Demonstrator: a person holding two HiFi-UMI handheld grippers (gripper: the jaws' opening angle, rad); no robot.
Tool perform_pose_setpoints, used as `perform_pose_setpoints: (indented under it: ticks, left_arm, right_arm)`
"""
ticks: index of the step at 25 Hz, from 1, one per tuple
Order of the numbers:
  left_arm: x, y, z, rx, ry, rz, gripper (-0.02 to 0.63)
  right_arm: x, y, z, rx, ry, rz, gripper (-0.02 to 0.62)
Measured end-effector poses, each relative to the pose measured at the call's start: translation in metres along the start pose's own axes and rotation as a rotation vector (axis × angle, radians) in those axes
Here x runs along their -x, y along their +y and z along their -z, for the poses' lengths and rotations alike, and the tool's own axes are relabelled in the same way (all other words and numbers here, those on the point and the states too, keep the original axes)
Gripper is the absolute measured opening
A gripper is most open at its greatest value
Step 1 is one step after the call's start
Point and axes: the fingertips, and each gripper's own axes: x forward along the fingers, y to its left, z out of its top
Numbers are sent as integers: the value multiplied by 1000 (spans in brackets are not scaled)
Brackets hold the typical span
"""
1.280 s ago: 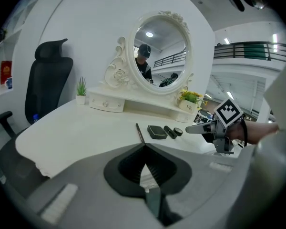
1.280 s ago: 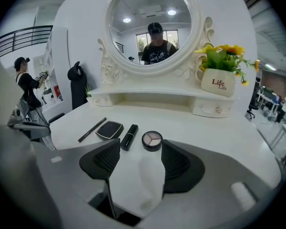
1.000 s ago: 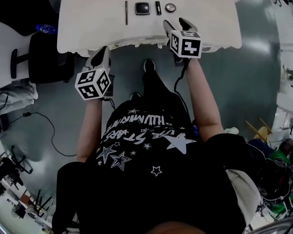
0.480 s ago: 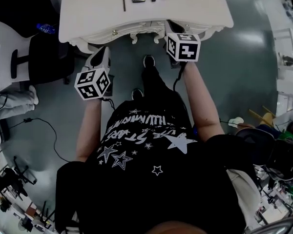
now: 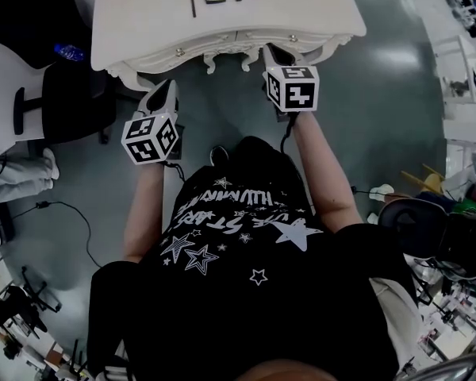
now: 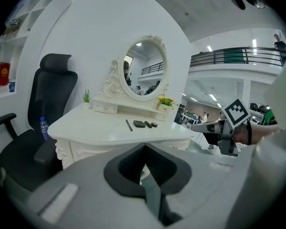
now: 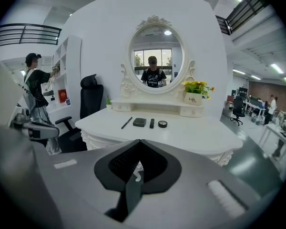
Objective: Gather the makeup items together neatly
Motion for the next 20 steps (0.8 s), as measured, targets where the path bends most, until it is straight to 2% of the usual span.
perform_pose_setpoints:
  ticks: [9,20]
  left_arm:
    - [-9,-17,0,-13,1,9,0]
    - [-1,-62,4,-8,-13,-10,0]
  right_arm:
    - [15,-8,11,-8,9,-21,28]
    - [51,-28,31,-6,13,-51,28]
